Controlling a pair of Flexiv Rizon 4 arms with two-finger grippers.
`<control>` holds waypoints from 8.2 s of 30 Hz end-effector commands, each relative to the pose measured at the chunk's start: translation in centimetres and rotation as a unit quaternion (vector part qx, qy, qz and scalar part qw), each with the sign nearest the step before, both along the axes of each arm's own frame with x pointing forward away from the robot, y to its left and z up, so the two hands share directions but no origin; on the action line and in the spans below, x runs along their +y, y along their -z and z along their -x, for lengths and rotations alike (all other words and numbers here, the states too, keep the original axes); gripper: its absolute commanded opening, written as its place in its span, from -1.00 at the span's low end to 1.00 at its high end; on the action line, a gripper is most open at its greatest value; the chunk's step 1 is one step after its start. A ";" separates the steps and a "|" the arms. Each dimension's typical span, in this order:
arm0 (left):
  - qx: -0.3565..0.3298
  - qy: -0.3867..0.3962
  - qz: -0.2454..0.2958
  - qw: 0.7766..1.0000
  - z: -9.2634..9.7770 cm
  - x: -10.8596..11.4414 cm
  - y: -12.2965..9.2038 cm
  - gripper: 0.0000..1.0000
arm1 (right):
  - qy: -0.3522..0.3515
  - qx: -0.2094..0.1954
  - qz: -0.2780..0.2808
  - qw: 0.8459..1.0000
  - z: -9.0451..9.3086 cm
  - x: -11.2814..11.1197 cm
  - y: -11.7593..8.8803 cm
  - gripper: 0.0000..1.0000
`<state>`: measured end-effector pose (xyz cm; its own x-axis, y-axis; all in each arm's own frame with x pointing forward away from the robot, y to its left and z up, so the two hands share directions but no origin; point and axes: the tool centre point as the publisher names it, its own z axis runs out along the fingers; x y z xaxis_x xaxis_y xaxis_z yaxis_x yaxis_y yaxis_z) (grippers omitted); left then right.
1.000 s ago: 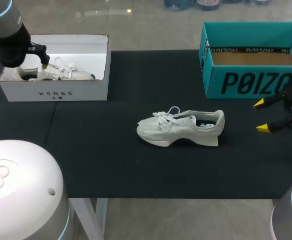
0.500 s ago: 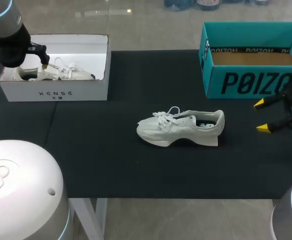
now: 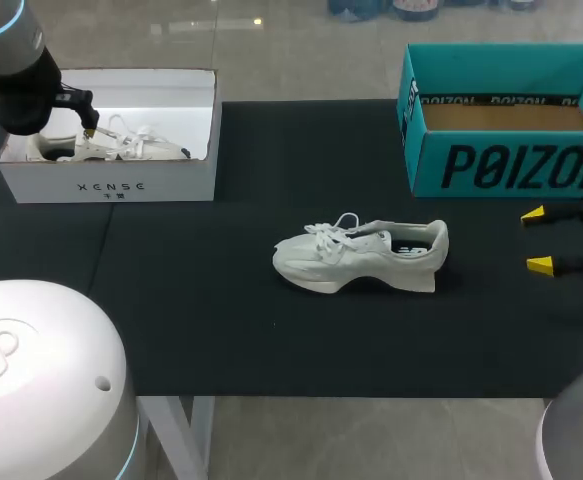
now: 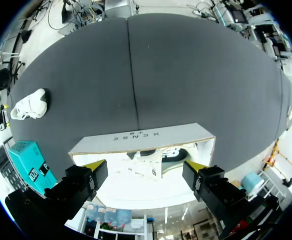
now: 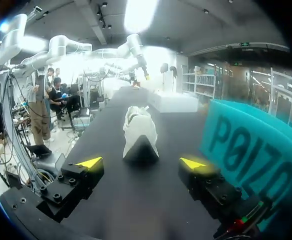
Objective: Take the shoe out of the shoebox, open the shoe tongue, remove and reinsert the insole, then place the shoe into the shoebox
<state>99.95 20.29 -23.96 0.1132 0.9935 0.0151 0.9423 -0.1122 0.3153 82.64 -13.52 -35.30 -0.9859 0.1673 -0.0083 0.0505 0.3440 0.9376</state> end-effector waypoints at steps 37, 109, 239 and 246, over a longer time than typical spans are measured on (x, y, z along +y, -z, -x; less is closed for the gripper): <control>-0.001 0.000 -0.002 1.000 0.1 0.0 0.0 1.00 | -0.046 -0.028 -0.044 0.998 -2.9 8.0 5.2 1.00; -0.001 0.000 -0.002 1.000 0.1 0.0 0.0 1.00 | -0.075 -0.025 -0.054 0.995 -2.6 15.7 8.0 1.00; 0.056 -0.636 0.283 0.716 4.8 -26.3 2.7 1.00 | -0.074 -0.021 -0.061 0.995 -2.4 15.9 8.3 -1.00; 0.054 -0.716 0.315 0.620 6.3 -27.9 2.1 1.00 | -0.074 -0.021 -0.061 0.995 -2.4 15.9 8.3 -1.00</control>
